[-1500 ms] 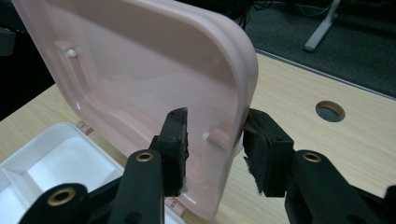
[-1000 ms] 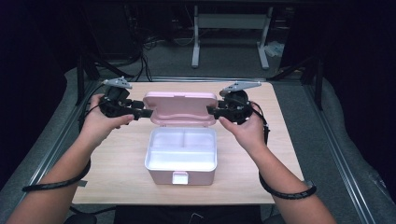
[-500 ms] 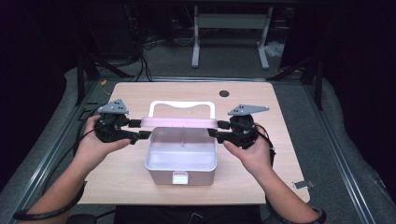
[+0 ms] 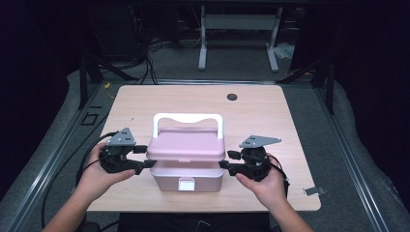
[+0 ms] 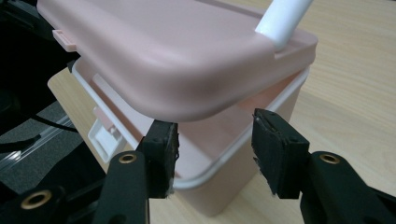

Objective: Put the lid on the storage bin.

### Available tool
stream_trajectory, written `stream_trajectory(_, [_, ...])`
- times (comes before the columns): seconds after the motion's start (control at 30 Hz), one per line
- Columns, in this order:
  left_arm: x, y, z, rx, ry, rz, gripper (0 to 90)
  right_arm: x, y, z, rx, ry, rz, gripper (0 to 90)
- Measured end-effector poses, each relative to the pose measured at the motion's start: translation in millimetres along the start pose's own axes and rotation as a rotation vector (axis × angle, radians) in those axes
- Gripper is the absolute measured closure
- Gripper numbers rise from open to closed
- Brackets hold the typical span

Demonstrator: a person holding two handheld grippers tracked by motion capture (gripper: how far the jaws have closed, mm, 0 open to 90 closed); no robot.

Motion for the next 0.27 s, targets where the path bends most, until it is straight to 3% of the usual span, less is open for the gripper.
stream_trajectory(0.07, [6.3,1.8,-0.2,0.017,-0.011,0.012,41.9,7.0,-0.6,1.2,0.0,-0.014,0.001,51.1])
stream_trajectory(0.17, [14.1,5.1,1.1,0.007,-0.055,0.021,41.6,15.3,-0.4,3.4,0.019,-0.049,0.014,52.2])
stream_trajectory(0.27, [19.8,9.6,6.6,0.007,-0.067,0.026,41.7,20.9,0.8,10.5,0.047,-0.073,0.027,54.6])
Point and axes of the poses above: each handheld gripper's, and its own axes: z roughly backward along the jaws, x roughly out of its underside, y roughly to its right, the point moved 4 cm from there along -z, roughly forward along the jaws, and after that the axes turned 5 degrees about -y, right-handed, at the moved point
